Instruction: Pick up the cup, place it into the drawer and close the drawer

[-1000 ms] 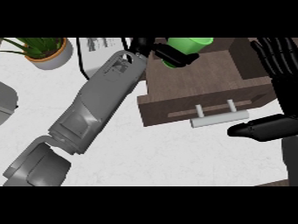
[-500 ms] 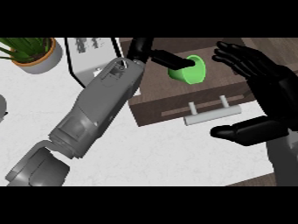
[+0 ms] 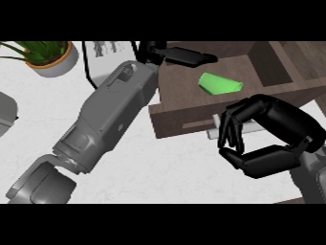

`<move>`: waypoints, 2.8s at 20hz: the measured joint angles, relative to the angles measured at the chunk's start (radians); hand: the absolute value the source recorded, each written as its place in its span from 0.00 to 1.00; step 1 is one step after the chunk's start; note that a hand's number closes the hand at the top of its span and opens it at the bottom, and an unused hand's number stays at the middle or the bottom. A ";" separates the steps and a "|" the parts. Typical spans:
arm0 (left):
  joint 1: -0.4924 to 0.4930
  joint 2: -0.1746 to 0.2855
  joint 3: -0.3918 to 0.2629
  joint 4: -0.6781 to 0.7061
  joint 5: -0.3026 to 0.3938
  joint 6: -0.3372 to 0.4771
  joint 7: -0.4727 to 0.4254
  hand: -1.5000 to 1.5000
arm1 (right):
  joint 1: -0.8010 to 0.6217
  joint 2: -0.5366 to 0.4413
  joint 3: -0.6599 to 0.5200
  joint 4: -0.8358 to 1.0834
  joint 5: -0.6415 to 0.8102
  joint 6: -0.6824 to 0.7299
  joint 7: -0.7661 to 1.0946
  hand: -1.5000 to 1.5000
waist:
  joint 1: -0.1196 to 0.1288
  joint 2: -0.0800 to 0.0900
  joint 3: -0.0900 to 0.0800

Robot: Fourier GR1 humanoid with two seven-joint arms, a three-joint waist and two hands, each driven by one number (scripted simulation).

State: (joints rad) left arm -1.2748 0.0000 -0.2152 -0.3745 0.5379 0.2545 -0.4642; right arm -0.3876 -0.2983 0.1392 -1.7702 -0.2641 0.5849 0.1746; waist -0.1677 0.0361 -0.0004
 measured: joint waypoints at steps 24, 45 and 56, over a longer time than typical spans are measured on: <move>0.220 0.053 0.027 -0.138 0.089 -0.081 -0.102 0.00 | -0.096 0.005 0.197 0.757 0.771 -0.278 -0.337 1.00 | 0.232 -0.027 0.002; 0.392 0.175 0.005 -0.328 0.107 -0.232 -0.023 0.00 | -0.390 -0.035 -0.070 1.220 0.642 -0.309 -0.596 1.00 | 0.332 -0.009 0.014; 0.438 0.192 -0.001 -0.363 0.117 -0.285 -0.017 0.00 | -0.367 -0.078 -0.086 1.182 0.580 -0.172 -0.593 1.00 | 0.359 0.003 0.020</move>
State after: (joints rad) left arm -0.8364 0.1924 -0.2166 -0.7371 0.6545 -0.0308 -0.4813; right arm -0.7543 -0.3762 0.0531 -0.5886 0.3164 0.4127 -0.4183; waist 0.1910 0.0394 0.0200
